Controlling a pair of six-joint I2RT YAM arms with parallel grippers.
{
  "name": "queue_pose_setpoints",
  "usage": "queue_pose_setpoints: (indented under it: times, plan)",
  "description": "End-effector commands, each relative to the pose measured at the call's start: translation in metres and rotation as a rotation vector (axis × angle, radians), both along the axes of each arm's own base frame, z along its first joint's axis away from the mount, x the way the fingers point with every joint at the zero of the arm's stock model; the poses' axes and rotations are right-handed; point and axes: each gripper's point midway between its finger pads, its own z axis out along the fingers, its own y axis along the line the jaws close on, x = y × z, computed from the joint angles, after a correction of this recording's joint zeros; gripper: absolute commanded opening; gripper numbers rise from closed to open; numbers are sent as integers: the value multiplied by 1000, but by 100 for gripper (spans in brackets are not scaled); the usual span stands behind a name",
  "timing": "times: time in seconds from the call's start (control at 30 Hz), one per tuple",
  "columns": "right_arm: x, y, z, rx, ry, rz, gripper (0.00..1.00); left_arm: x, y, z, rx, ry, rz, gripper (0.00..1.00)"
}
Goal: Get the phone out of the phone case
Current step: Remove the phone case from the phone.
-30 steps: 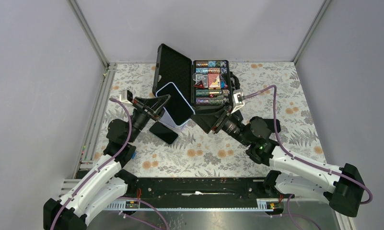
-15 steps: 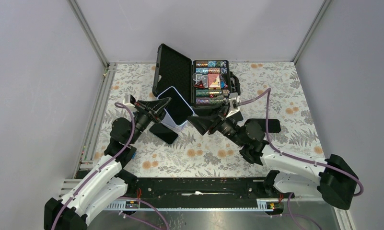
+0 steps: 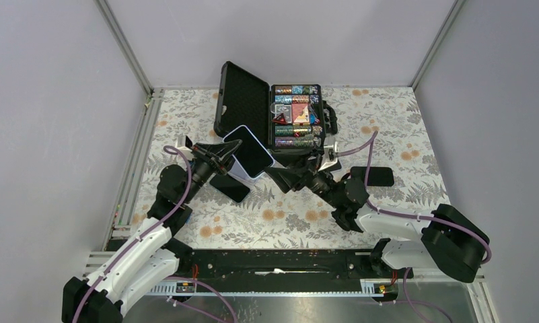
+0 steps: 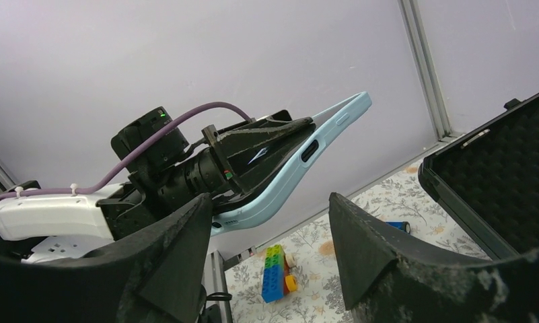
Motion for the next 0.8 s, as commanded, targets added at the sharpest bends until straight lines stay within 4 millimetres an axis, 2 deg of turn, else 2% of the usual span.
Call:
queue_pose_setpoints:
  times: [0.0, 0.23, 0.37, 0.57, 0.7, 0.77]
  plan:
    - [23, -5, -61, -176, 60, -85, 71, -49, 9, 101, -268, -246, -133, 0]
    - [24, -8, -62, -166, 68, -99, 79, -50, 12, 104, -276, -258, -121, 0]
    - [27, -7, -62, -174, 95, -100, 79, -52, 11, 110, -262, -282, -119, 0]
    - [26, -7, -52, -157, 142, -80, 80, -52, 11, 109, -254, -285, -119, 0]
    - [40, -6, -57, -184, 302, -113, 78, -56, 8, 116, -245, -319, -138, 0]
    - [44, -2, -60, -190, 363, -112, 71, -59, 6, 121, -242, -345, -155, 0]
